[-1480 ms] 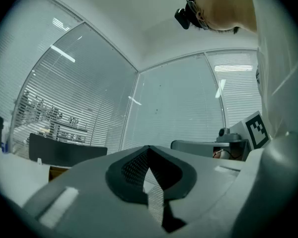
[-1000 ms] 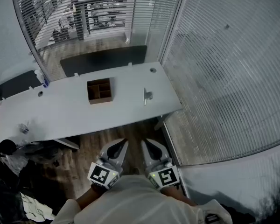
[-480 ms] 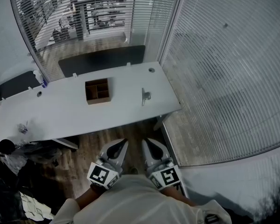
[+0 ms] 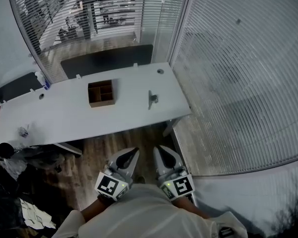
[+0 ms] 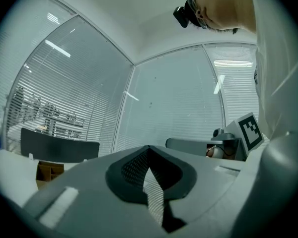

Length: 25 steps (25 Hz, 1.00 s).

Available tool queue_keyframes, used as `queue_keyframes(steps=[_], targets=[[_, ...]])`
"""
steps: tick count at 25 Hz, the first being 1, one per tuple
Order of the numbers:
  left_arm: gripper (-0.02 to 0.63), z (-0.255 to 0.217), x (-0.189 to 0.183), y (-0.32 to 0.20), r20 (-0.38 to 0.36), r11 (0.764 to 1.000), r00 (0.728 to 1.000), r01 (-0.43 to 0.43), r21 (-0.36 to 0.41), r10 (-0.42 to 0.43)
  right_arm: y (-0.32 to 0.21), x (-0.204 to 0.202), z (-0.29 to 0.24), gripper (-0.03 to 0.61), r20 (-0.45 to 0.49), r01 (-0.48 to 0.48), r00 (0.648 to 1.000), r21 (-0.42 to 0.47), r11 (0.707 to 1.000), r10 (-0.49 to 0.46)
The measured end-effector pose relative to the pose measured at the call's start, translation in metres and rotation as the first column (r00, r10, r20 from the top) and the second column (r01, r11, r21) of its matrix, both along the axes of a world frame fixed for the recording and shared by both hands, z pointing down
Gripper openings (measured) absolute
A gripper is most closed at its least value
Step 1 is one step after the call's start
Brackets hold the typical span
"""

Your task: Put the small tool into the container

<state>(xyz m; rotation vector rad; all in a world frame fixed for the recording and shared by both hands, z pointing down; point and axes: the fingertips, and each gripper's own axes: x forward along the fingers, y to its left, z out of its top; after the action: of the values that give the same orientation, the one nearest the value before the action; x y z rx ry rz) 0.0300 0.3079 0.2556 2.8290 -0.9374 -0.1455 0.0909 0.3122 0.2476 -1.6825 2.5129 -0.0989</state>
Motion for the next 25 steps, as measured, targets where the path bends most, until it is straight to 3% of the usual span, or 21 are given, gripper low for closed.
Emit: queue_keyframes(steps=[13, 25], targets=[[0.003, 0.006, 0.017, 0.007, 0.007, 1.0, 1.0, 0.001, -0.005, -0.001, 0.004, 0.021, 0.009, 0.0, 0.006, -0.009, 1.0, -0.02, 1.0, 0.009], [0.003, 0.012, -0.003, -0.042, -0.011, 0.999, 1.0, 0.026, -0.024, -0.027, -0.039, 0.012, 0.011, 0.0, 0.0, -0.033, 0.999, -0.005, 0.999, 0.033]])
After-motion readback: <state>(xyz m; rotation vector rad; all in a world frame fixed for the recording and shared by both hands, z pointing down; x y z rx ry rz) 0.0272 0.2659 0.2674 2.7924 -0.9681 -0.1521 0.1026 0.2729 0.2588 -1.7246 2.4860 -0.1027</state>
